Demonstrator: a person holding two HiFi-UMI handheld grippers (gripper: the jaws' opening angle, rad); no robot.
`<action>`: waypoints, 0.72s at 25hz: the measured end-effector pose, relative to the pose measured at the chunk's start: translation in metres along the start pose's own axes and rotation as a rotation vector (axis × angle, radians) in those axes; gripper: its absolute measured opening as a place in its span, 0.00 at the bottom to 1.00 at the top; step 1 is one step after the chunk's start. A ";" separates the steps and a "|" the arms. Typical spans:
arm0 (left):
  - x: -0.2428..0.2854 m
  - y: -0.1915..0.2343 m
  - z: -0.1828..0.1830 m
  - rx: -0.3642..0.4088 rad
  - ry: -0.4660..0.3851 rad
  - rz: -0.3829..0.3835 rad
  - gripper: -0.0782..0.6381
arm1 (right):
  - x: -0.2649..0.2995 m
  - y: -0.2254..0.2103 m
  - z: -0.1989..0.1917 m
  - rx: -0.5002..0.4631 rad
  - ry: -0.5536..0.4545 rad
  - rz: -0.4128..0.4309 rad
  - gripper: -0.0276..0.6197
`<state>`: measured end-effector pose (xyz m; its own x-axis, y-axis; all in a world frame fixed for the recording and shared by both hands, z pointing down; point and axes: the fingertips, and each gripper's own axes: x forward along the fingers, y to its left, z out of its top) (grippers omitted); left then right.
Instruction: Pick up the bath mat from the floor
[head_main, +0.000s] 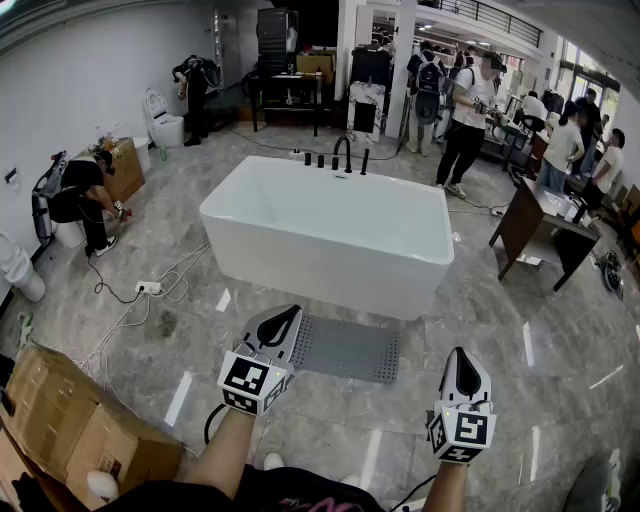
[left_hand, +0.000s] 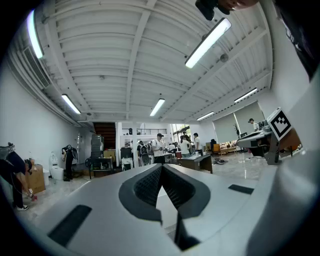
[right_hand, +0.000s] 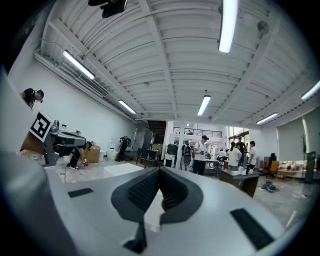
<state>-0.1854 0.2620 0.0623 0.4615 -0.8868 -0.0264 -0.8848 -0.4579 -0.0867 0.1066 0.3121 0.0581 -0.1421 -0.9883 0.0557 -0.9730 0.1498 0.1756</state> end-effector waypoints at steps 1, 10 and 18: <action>-0.001 0.000 -0.001 0.000 0.002 -0.001 0.12 | -0.001 0.000 -0.001 0.003 0.002 -0.001 0.07; -0.006 0.000 -0.007 0.000 0.015 0.004 0.12 | -0.005 0.002 -0.007 0.003 0.018 -0.003 0.07; -0.014 0.011 -0.016 -0.017 0.024 0.021 0.12 | -0.005 0.014 -0.005 -0.001 0.008 0.004 0.07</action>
<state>-0.2023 0.2686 0.0774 0.4410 -0.8975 -0.0042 -0.8955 -0.4396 -0.0693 0.0948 0.3196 0.0648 -0.1440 -0.9875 0.0644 -0.9722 0.1533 0.1768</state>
